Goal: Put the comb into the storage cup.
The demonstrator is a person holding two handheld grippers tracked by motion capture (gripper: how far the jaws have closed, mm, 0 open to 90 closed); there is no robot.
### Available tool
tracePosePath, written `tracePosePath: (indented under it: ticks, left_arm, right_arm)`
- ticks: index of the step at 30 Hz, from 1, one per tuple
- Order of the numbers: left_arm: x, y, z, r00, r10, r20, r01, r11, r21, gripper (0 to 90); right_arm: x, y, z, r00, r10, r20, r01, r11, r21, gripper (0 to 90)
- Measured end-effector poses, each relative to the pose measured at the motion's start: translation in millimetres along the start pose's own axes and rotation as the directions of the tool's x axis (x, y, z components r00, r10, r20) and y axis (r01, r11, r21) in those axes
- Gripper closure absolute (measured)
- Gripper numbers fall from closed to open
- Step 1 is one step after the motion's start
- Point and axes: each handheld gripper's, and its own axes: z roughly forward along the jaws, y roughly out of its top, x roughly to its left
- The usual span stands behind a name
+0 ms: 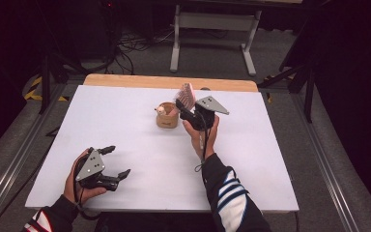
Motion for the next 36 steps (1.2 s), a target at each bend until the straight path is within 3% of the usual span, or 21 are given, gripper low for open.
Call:
tracePosePath:
  ticks: [36]
  left_arm:
    - [-1.0,-0.3,1.2,1.0,0.005,0.003,-0.005,0.9999,0.009,8.6]
  right_arm:
    - [-9.5,-16.6,-1.2,0.9996,0.027,0.004,-0.027,0.998,0.057,46.0]
